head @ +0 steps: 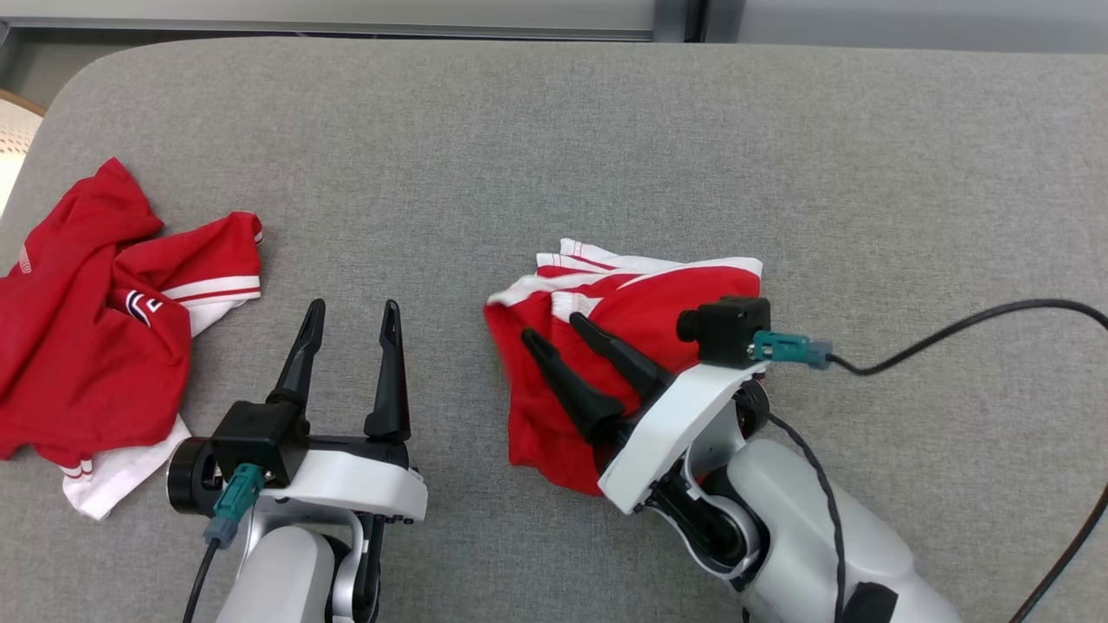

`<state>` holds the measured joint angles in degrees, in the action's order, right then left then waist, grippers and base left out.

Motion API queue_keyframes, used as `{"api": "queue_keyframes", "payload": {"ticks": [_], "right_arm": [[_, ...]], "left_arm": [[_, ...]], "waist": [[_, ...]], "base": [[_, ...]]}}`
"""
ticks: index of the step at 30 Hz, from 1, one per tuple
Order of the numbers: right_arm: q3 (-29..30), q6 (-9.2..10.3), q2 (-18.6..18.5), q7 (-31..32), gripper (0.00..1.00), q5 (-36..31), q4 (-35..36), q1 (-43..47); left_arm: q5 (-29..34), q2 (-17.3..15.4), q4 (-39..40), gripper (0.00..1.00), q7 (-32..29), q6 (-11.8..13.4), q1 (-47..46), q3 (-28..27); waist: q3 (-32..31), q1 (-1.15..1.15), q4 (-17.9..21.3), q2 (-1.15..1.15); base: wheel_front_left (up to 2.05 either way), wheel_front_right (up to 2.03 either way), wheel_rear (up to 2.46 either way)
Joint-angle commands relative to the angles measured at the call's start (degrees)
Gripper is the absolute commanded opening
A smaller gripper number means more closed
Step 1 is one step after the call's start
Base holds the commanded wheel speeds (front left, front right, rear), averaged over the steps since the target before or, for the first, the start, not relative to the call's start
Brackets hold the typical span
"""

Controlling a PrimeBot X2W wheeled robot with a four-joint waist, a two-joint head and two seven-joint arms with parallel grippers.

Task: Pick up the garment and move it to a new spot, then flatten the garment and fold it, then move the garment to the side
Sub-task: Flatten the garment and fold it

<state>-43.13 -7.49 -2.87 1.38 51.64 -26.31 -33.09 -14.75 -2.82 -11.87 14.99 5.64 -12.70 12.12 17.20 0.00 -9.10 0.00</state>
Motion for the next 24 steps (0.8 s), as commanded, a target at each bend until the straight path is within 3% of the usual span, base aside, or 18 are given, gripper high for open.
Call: {"api": "queue_keyframes", "payload": {"ticks": [1, 4, 8, 16, 20, 24], "right_arm": [[-0.62, 0.0, -0.32, -1.19, 1.0, -1.33, 0.05, -0.72], [-2.97, 0.0, -2.58, -6.16, 1.0, -7.44, 0.38, -2.56], [-0.46, 0.0, -5.66, -13.46, 1.0, -14.32, 1.22, -2.48], [17.45, 0.01, -12.18, -16.53, 1.0, -24.69, 7.08, 6.52], [27.07, 0.0, -13.38, -16.59, 1.0, -28.03, 11.66, 13.78], [32.98, 0.0, -12.75, -16.61, 1.0, -30.59, 15.68, 19.74]], "left_arm": [[-0.4, -0.19, 0.16, 1.0, 0.26, 0.44, -0.77, 0.01], [-0.5, -0.18, 0.33, 1.0, 0.26, 0.55, -0.76, 0.04], [-0.35, -0.18, 0.74, 1.0, 0.26, 0.49, -0.43, -0.5], [0.16, -0.2, 1.25, 1.0, 0.26, 0.65, 0.72, -3.11], [0.42, -0.55, 1.38, 1.0, 0.26, 0.17, 1.61, -4.86], [0.31, -1.1, 1.52, 1.0, 0.26, -0.34, 2.54, -6.41]], "waist": [[-0.03, 0.0, 0.08, 0.0], [-0.1, 0.0, 0.52, 0.0], [-0.41, 0.0, 1.43, 0.0], [-1.38, 0.0, 3.94, 0.0], [-2.05, 0.0, 5.47, 0.0], [-3.28, 0.0, 7.03, 0.0]], "base": [[0.0, 0.0, 0.0], [0.0, 0.0, 0.0], [0.0, 0.0, 0.0], [0.0, 0.0, 0.0], [0.0, 0.0, 0.0], [0.0, 0.0, 0.0]]}}
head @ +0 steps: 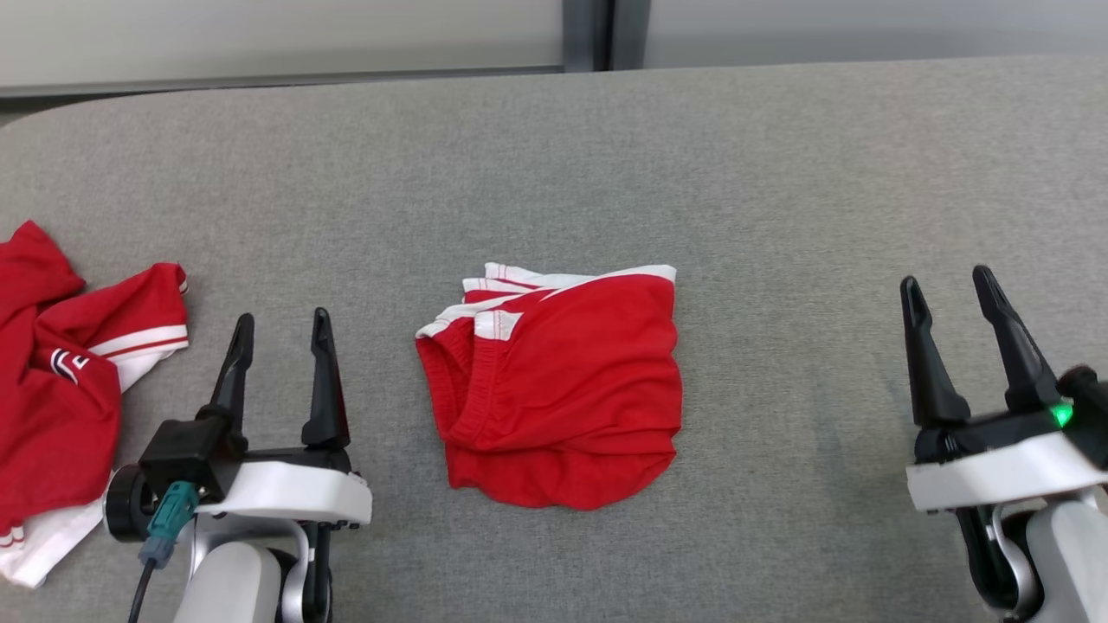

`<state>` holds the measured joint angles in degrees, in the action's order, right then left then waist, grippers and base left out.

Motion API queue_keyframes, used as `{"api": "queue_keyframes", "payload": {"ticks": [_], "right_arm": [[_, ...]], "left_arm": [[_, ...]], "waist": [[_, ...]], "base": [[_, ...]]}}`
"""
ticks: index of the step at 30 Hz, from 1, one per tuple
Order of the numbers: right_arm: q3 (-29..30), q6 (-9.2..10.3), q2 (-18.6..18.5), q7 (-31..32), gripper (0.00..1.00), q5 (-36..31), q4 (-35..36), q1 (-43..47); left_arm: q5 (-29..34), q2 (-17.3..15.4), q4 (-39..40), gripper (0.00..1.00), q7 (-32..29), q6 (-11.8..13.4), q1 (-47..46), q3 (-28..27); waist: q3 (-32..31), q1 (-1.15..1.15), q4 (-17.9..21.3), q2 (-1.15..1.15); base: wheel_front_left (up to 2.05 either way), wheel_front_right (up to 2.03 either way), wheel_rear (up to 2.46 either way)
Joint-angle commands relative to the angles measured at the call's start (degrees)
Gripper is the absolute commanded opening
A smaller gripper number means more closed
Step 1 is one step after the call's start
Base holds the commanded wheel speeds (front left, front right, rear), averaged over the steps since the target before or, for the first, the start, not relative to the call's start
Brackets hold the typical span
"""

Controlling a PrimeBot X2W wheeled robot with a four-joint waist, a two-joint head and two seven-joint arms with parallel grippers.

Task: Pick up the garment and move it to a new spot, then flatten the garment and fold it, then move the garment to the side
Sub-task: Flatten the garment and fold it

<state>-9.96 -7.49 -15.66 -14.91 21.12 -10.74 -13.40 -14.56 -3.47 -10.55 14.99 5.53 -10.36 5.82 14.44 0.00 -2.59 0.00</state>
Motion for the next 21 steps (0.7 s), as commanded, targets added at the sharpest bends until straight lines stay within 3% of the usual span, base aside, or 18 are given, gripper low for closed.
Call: {"api": "queue_keyframes", "payload": {"ticks": [1, 11, 21], "right_arm": [[0.54, 0.0, 0.23, -0.17, 1.0, -0.64, 0.95, 1.24], [2.94, 0.0, 2.51, 4.21, 1.0, -2.84, 6.06, 10.66], [4.17, 0.0, 4.02, 8.36, 1.0, -3.39, 9.19, 18.04]], "left_arm": [[0.02, -0.57, 0.16, 1.0, 0.26, -0.43, 0.6, -0.5], [0.4, -2.08, -1.61, 1.0, 0.26, -1.55, 6.92, -1.87], [0.5, -3.76, -2.11, 1.0, -0.66, -1.1, 12.93, -1.87]], "waist": [[-0.91, 0.0, 0.89, 0.0], [-9.24, 0.0, 3.38, 0.0], [-15.76, 0.0, 3.97, 0.0]], "base": [[0.0, 0.0, 0.0], [0.0, 0.0, 0.0], [0.0, 0.0, 0.0]]}}
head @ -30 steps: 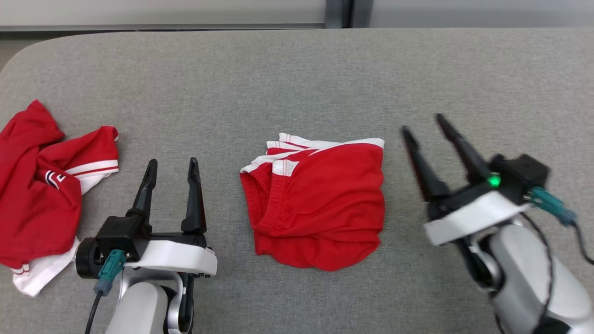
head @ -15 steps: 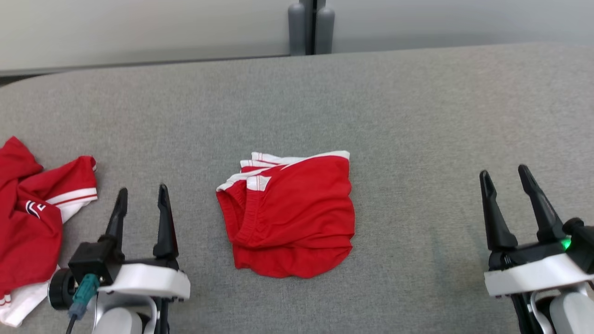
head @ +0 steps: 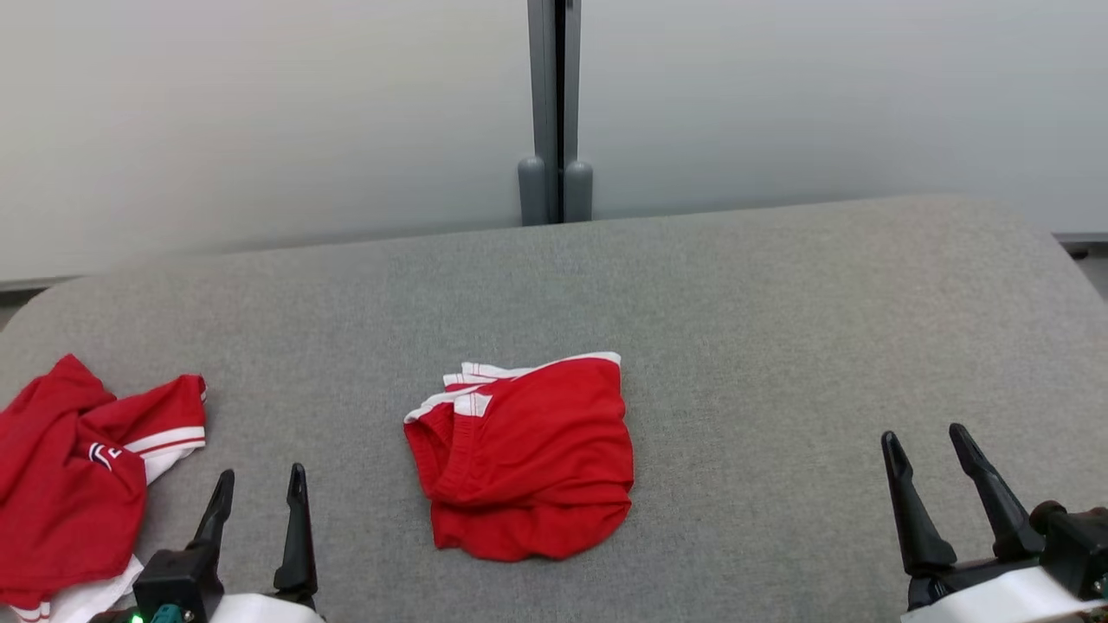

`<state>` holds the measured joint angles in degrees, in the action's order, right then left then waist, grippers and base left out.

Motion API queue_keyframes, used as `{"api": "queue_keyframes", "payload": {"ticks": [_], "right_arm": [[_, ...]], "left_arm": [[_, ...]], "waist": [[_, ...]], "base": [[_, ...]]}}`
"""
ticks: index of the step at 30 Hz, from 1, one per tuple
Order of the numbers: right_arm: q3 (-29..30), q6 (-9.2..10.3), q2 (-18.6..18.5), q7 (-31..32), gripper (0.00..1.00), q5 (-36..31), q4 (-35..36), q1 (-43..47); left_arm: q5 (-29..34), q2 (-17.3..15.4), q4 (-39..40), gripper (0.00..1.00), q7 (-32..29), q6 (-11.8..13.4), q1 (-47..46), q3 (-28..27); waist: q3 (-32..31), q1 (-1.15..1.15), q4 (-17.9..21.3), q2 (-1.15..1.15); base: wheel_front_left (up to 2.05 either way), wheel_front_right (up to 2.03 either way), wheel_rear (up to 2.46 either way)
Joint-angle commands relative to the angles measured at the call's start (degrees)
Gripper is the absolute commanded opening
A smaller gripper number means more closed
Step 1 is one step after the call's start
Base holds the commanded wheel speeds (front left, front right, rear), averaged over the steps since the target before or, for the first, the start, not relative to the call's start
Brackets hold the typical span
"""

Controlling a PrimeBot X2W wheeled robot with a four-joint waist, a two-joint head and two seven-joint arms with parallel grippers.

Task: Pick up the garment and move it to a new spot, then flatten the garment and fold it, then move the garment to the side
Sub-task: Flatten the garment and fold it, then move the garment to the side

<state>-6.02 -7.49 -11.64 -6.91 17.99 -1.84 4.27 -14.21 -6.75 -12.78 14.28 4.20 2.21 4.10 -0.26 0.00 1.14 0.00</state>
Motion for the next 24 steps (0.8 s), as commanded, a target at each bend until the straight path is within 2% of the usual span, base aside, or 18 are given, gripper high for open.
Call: {"api": "queue_keyframes", "payload": {"ticks": [1, 9, 24], "right_arm": [[0.38, 0.0, 0.17, 0.58, 1.0, -0.37, 0.55, 0.89], [1.71, 0.0, 0.87, 2.28, 1.0, -0.64, 2.22, 3.6], [2.46, 0.0, 1.39, 2.8, 1.0, -0.95, 2.67, 3.86]], "left_arm": [[0.09, -0.67, 0.34, 1.0, -0.1, 0.12, 0.84, -0.09], [-1.06, -1.82, 1.54, 1.0, -1.12, -1.09, 2.87, 0.09], [-0.77, -2.48, 2.11, 1.0, -1.52, -0.2, 1.97, 1.07]], "waist": [[-1.42, 0.0, 0.28, 0.0], [-2.94, 0.0, -0.09, 0.0], [-2.86, 0.0, -0.74, 0.0]], "base": [[0.0, 0.0, 0.0], [0.0, 0.0, 0.0], [0.0, 0.0, 0.0]]}}
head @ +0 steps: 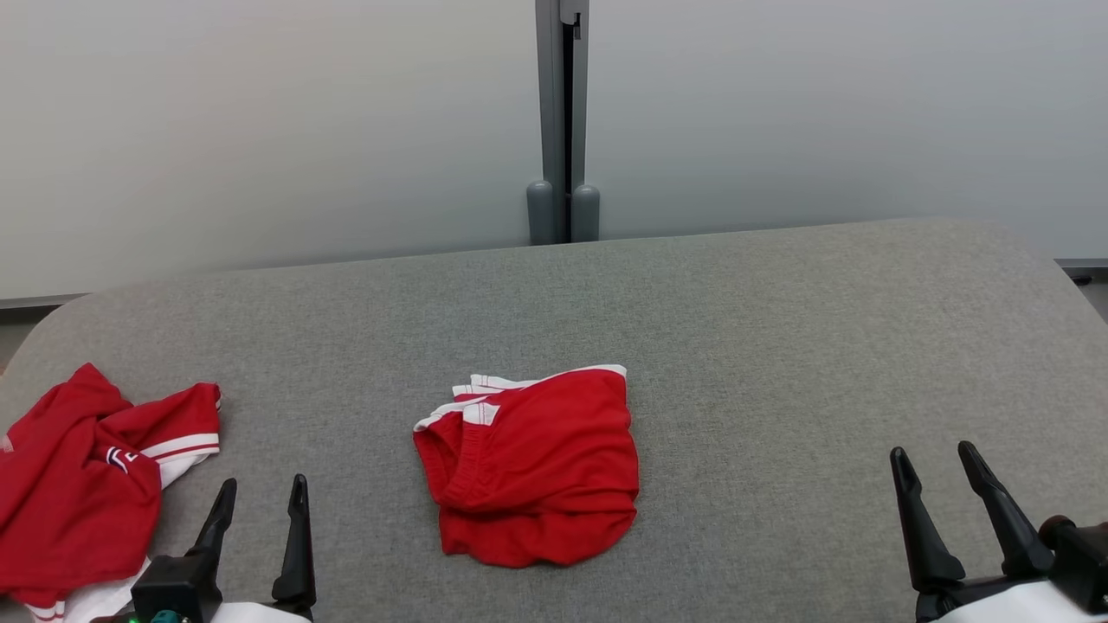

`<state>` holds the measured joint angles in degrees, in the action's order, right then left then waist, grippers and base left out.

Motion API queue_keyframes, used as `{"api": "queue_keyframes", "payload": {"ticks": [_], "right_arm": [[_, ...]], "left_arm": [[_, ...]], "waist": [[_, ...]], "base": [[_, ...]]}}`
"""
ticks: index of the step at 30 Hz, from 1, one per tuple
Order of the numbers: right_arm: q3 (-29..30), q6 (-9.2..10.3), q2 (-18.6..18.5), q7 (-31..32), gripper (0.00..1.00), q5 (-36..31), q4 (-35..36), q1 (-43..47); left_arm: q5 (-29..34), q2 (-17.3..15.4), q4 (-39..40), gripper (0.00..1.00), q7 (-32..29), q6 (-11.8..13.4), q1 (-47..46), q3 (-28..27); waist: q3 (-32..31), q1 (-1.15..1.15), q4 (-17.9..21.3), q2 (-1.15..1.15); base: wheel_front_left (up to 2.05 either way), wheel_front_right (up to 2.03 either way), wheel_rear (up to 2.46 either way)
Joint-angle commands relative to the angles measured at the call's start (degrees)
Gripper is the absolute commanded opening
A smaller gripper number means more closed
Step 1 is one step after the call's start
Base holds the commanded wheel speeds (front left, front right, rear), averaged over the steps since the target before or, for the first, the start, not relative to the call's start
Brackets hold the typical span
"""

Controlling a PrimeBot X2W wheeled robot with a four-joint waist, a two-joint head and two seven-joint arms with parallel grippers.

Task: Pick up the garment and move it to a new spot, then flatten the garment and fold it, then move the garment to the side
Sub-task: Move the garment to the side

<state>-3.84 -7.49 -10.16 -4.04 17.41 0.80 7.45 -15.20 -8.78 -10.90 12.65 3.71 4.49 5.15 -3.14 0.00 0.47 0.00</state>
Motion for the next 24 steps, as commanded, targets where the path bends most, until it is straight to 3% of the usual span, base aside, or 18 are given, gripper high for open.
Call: {"api": "queue_keyframes", "payload": {"ticks": [1, 7, 12, 19, 24], "right_arm": [[0.33, 0.0, -0.05, -0.02, 1.0, -0.37, 0.02, 0.7], [0.77, 0.0, -0.27, 0.86, 1.0, -0.14, -0.65, 0.57], [0.31, 0.0, -0.7, 2.04, 1.0, 0.54, -3.33, -2.16], [-4.02, 0.0, -1.01, 2.07, 1.0, 0.79, -7.99, -9.34], [-8.67, 0.01, -0.21, 2.45, 1.0, 2.13, -15.02, -15.09]], "left_arm": [[0.22, -0.47, 0.28, 1.0, 0.07, 0.32, -0.42, 0.1], [0.51, -0.1, 0.75, 1.0, 0.15, 0.36, -2.1, 1.01], [0.54, 1.4, 1.64, 1.0, 0.77, -0.04, -6.38, 2.56], [0.72, 2.59, 2.41, 1.0, 1.94, -0.1, -11.36, 3.1], [-0.32, 3.88, 2.25, 1.0, 2.47, -0.46, -13.51, 3.44]], "waist": [[0.06, 0.0, -0.17, 0.0], [1.1, 0.0, -2.36, 0.0], [5.29, 0.0, -7.88, 0.0], [11.64, 0.0, -13.56, 0.0], [14.41, 0.0, -17.03, 0.0]], "base": [[0.0, 0.0, 0.0], [0.0, 0.0, 0.0], [0.0, 0.0, 0.0], [0.0, 0.0, 0.0], [0.0, 0.0, 0.0]]}}
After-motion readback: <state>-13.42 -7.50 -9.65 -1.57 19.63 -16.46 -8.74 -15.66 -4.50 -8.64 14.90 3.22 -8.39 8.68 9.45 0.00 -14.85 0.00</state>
